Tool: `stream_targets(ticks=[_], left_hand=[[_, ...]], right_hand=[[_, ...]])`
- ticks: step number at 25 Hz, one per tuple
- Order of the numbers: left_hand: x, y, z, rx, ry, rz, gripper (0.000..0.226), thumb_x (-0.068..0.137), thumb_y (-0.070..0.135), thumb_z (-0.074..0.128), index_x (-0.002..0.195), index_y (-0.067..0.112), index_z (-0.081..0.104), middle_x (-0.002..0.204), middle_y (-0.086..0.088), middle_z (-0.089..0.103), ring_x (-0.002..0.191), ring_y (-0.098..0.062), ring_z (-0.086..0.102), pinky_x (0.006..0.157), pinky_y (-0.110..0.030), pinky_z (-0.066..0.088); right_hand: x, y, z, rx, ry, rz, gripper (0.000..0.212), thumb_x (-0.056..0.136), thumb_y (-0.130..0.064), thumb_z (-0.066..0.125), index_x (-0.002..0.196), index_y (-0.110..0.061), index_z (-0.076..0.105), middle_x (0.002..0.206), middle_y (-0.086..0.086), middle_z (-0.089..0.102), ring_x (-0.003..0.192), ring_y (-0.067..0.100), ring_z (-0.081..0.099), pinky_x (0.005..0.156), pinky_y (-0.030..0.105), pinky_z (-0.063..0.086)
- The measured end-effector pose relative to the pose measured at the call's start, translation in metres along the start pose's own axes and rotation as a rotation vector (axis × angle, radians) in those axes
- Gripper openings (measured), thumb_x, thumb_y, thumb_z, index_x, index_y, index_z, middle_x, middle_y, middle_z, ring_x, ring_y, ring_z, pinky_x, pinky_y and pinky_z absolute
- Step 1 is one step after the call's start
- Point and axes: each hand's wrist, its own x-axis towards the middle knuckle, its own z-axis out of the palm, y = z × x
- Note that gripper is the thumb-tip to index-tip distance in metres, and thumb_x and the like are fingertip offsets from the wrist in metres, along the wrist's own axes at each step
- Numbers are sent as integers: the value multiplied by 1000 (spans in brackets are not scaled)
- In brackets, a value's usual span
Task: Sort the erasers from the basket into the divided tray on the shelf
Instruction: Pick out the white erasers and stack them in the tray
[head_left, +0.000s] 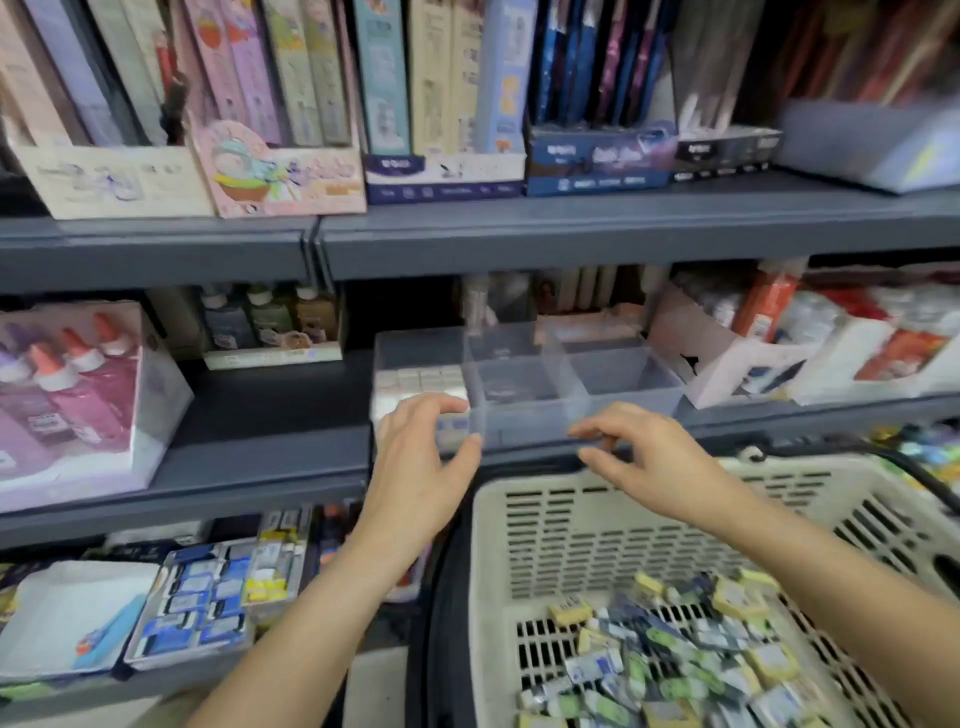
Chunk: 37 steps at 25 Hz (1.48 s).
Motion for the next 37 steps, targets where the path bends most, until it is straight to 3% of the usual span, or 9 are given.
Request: stream_targets(ticks=[3,8,13,15,18,22,26,30,37], left_hand=[[-30,25,37,-41,-262,102,17,85,24,62,99,32,56,109,12,54,112,-9,49,95,-28,39],[-57,27,73,11,-494,5,15,85,33,61,98,36,56,107,13,58,108,-8,55,93,-26,41],[-63,17,77,238,-598,-58,23,85,41,57,107,31,56,115,10,59,105,-8,54,95,-33,45],[-61,19,76,234,-597,-67,19,86,40,57,104,32,55,113,10,59,104,-7,54,93,-32,45],[-60,20,75,223,-595,-98,12,87,39,57,97,34,53,108,12,59,101,-6,54,90,-27,43],[-60,21,76,237,-594,-112,15,87,40,57,100,32,55,107,14,57,102,-6,55,91,-30,45],[-60,20,76,234,-595,-108,18,87,40,57,101,30,57,108,12,59,102,-8,56,90,-31,46],[-60,18,77,246,-586,-119,21,87,41,56,103,28,58,110,10,60,101,-9,56,91,-34,47],[-60,21,77,256,-630,-145,22,88,41,56,105,27,58,102,14,55,99,-9,55,89,-34,47]], right_hand=[[-73,47,-6,-64,-143,143,21,88,-26,60,108,-23,66,98,-10,62,79,1,56,72,7,39],[-135,95,25,-254,-698,189,42,90,-35,58,129,-21,52,125,3,52,99,17,57,85,26,44],[-160,124,79,-507,-969,112,93,75,-58,64,145,-44,4,155,11,2,138,35,21,109,46,27],[-162,129,93,-571,-952,51,96,71,-69,59,141,-51,-3,155,12,-3,139,37,15,109,48,26],[-150,145,87,-635,-806,-32,79,74,-75,47,140,-51,9,150,8,19,130,30,32,100,45,36],[-134,158,72,-682,-691,18,83,69,-84,35,141,-44,21,150,1,20,132,27,28,105,48,30],[-120,105,123,-416,-639,-199,79,77,-72,46,140,-27,32,141,2,37,128,23,36,105,39,31],[-121,88,161,-556,-723,-207,88,74,-64,59,141,-18,26,131,9,38,120,28,37,99,42,35],[-128,113,119,-447,-777,-64,31,84,-43,58,103,-21,49,84,-5,54,78,16,55,62,27,50]])
